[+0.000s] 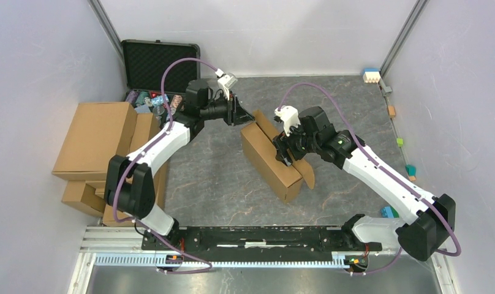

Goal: Fold the paper box

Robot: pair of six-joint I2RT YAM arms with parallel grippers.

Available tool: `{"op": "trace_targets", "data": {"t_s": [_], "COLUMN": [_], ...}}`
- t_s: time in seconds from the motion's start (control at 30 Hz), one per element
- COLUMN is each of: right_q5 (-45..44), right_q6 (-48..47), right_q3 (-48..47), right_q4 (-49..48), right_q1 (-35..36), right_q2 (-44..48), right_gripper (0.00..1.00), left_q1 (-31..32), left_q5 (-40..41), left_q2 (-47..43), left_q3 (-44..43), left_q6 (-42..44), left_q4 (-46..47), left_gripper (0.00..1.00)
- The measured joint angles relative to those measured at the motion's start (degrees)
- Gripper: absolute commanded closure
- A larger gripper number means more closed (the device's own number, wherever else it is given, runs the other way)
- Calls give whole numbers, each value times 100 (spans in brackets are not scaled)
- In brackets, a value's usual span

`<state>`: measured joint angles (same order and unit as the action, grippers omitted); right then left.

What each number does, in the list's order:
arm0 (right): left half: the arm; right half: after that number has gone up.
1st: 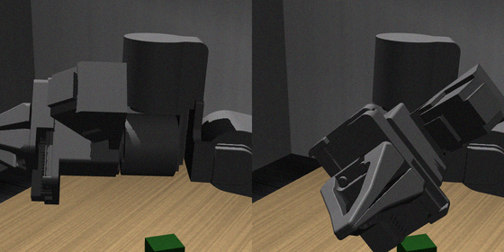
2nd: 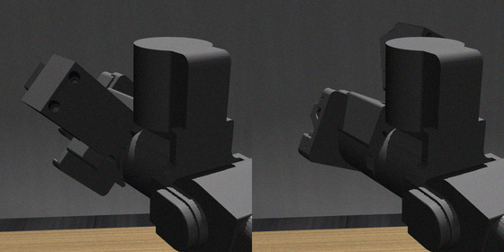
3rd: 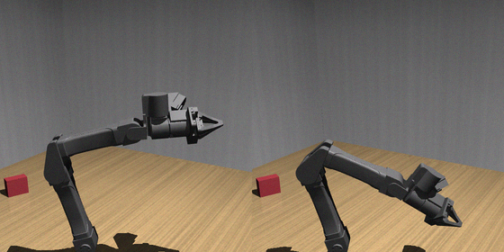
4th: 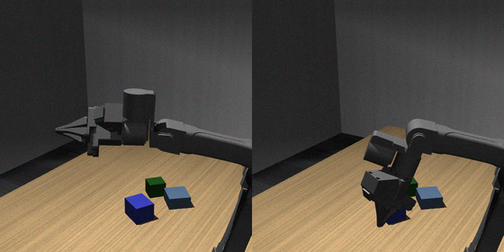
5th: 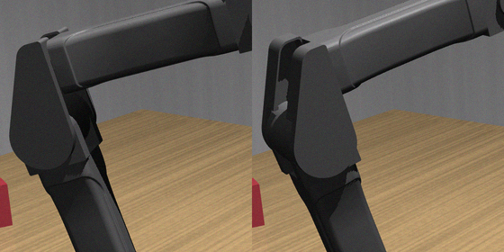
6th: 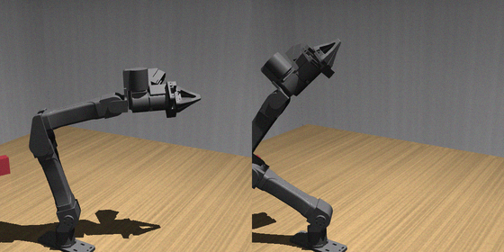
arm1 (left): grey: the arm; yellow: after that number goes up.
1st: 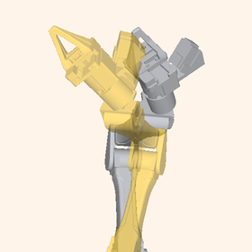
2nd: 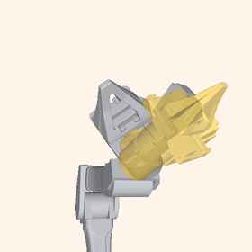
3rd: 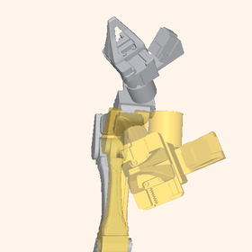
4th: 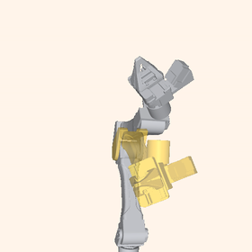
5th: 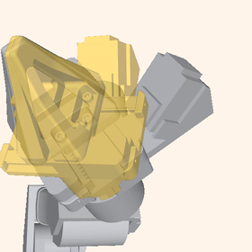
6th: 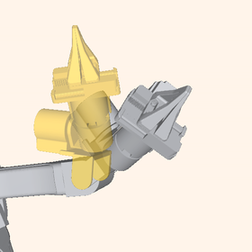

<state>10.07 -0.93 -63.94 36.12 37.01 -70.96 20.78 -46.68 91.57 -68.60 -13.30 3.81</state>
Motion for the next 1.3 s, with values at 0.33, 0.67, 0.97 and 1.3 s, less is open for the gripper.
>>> {"op": "trace_targets", "data": {"t_s": [0.33,0.67,0.97,1.3], "right_q5": [39,61,37,-37], "right_q6": [-2,-2,-2,-74], "right_q3": [0,-13,-37,-192], "right_q4": [-4,-20,-9,153], "right_q1": [0,0,0,0], "right_q2": [-4,-37,-37,-101], "right_gripper": [29,29,27,24], "left_q1": [413,741,852,922], "left_q5": [1224,2374,2719,3093], "left_q2": [-629,-988,-1180,-1342], "left_q3": [129,269,636,1023], "left_q6": [723,1266,1346,1480], "left_q4": [-957,-1311,-1032,-562], "left_gripper": [89,98,98,98]}}
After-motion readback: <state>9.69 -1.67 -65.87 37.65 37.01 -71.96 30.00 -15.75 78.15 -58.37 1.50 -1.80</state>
